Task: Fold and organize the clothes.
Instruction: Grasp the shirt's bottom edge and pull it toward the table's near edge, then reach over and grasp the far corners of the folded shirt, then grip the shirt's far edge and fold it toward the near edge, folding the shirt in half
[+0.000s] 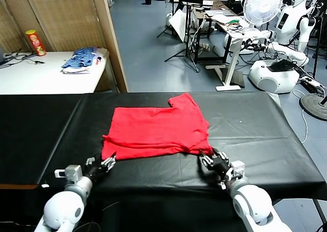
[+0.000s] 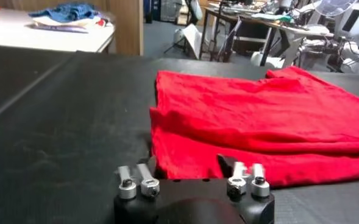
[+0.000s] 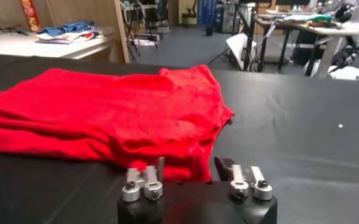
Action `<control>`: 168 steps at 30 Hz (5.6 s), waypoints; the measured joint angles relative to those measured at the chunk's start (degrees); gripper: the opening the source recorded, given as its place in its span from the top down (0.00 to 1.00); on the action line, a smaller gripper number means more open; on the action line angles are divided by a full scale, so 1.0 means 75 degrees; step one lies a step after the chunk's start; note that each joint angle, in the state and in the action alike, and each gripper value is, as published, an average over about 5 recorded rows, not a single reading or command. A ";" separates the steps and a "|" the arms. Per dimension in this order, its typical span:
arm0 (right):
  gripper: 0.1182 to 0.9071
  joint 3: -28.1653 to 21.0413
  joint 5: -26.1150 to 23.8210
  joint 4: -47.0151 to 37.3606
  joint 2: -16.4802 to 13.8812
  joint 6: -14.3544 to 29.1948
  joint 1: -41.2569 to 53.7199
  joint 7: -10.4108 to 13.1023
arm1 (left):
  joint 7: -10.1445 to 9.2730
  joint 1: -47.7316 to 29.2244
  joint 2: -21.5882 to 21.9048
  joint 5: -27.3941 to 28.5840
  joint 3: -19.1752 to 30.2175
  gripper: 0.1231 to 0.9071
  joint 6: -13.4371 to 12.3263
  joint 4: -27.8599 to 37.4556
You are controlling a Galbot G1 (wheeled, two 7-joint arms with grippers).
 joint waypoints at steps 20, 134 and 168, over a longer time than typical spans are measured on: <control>0.99 0.0292 0.0234 0.1669 -0.0231 -0.1354 -0.1335 0.0681 | -0.0049 0.1793 0.0508 0.1636 -0.0283 0.99 0.0208 -0.1502; 1.00 -0.0506 0.1924 -0.0928 -0.0797 -0.0791 0.2222 0.0575 | -0.0750 -0.2101 0.1629 -0.0604 0.0435 1.00 0.1500 0.0044; 0.35 0.0536 0.2381 0.1409 -0.1514 -0.1862 0.0062 0.0806 | -0.0516 0.1299 0.1402 0.0390 -0.0957 0.49 0.1802 -0.1757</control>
